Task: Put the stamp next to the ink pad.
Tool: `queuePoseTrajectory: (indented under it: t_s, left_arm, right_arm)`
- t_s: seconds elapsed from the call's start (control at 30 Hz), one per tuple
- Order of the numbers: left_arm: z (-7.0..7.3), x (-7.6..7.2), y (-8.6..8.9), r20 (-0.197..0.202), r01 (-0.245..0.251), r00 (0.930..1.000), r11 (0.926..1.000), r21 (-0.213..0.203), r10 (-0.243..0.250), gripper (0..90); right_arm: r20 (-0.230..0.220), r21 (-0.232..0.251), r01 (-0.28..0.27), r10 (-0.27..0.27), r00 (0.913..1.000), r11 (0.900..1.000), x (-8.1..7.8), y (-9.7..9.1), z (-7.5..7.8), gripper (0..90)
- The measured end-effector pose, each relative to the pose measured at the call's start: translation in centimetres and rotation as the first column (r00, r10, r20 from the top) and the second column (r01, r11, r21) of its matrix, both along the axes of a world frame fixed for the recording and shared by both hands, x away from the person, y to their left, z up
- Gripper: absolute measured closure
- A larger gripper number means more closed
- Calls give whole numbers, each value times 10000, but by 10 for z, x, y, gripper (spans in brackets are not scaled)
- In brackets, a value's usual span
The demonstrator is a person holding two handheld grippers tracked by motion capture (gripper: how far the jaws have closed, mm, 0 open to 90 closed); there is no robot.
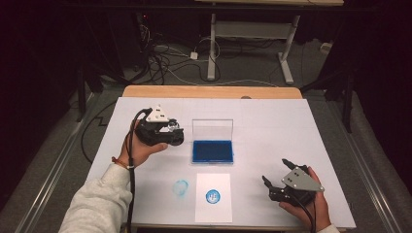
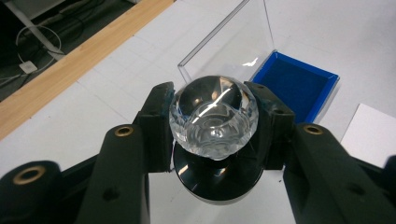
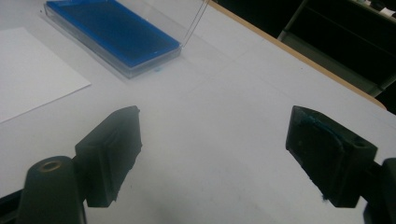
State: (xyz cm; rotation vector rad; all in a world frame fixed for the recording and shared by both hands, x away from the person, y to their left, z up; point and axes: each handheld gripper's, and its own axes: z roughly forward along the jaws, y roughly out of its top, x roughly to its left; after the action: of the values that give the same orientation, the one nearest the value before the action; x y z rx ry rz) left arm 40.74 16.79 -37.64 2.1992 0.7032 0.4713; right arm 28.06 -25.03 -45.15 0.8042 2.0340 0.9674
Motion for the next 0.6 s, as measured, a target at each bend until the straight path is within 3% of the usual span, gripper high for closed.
queuePoseTrajectory:
  t_s: [0.6]
  left_arm:
    - [-39,19,-14,-889,-115,9959,9991,415,152,546]
  right_arm:
    - [-178,-132,-57,54,9998,9999,1,0,-3,188]
